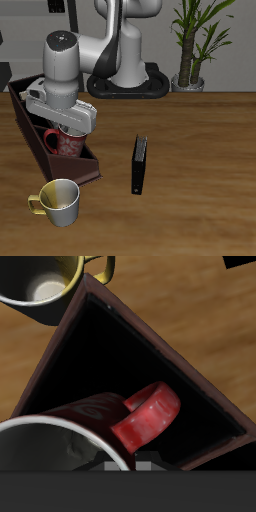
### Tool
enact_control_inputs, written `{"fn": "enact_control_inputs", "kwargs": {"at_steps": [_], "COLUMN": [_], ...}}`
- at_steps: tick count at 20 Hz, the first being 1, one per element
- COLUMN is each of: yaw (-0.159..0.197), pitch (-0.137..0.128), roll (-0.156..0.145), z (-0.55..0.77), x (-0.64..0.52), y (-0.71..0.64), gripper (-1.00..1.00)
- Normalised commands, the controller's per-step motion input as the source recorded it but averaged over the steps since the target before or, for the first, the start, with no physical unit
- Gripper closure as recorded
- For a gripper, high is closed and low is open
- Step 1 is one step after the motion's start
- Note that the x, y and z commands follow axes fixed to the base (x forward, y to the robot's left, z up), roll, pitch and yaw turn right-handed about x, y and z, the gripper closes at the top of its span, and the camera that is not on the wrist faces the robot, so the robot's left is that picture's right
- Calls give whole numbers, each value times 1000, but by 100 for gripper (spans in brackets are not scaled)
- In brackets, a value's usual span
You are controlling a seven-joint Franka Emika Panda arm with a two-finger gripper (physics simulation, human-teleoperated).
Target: Place the yellow book into the right desk caddy's right compartment and place the red mug into the right desk caddy's left compartment
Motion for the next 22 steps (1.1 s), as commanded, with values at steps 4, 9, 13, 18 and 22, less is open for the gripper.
{"fn": "enact_control_inputs", "kwargs": {"at_steps": [4,9,13,18,22], "yaw": [-86,-49,-75,55,123], "pitch": [91,-24,-58,-70,-125], "roll": [-101,-190,-154,61,171], "z": [-247,-10,132,233,524], "x": [-14,-103,-104,-38,-191], "y": [-337,-424,-157,427,1159], "gripper": [-100,-100,-100,-100,-100]}}
